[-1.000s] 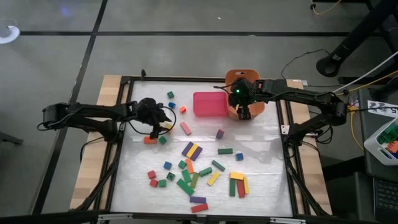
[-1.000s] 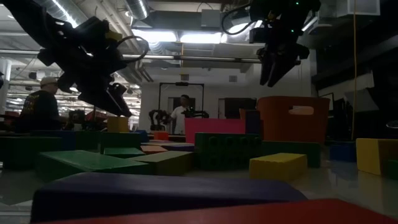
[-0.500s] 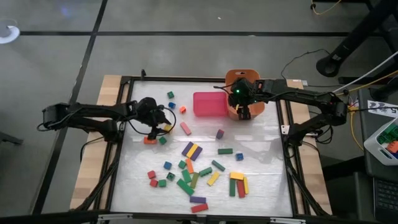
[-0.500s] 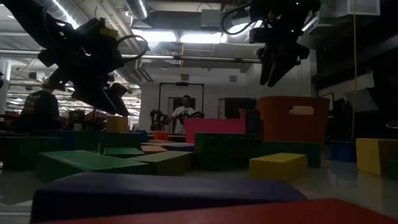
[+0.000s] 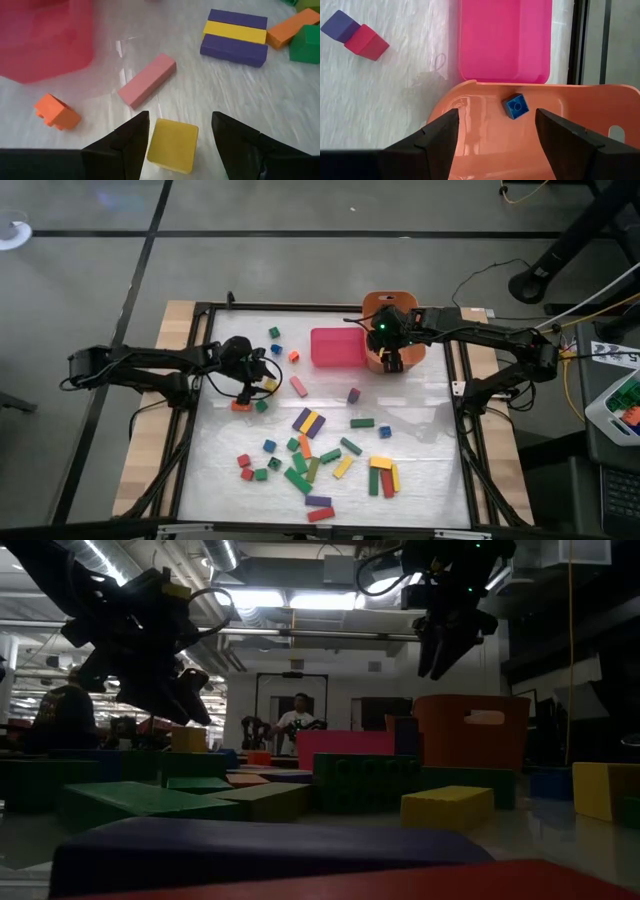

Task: Sort blocks by size
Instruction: Put the small yellow block into the pink bin

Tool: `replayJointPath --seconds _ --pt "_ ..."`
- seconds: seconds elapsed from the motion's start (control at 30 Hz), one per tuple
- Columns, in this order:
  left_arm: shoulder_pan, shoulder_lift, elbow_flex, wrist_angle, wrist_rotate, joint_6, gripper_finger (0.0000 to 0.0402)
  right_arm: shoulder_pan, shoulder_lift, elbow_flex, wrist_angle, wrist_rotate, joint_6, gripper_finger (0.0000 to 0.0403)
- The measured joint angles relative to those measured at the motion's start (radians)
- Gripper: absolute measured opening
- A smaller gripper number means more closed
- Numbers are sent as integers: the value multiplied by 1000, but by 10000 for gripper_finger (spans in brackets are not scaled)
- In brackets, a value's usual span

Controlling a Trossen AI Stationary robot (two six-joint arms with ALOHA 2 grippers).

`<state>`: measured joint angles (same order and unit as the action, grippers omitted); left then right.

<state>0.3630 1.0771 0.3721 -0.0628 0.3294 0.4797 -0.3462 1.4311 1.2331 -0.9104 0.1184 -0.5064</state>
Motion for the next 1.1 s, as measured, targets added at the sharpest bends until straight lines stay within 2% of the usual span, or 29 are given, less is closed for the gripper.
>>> replayJointPath --seconds 0.23,0.43,0.7,0.83,0.97,1.1 --pt "0 0 0 -18 -1 11 204 0 0 0 0 0 0 262" --pt "0 12 0 -27 -52 26 204 0 0 0 0 0 0 262" --pt "0 145 0 19 -48 26 202 0 0 0 0 0 0 262" --pt "0 186 0 81 -46 26 173 0 0 0 0 0 0 262" --pt "0 195 0 75 -41 24 123 0 0 0 1 -1 0 262" --pt "-2 190 0 100 -44 -34 116 0 0 0 12 -45 -1 262"
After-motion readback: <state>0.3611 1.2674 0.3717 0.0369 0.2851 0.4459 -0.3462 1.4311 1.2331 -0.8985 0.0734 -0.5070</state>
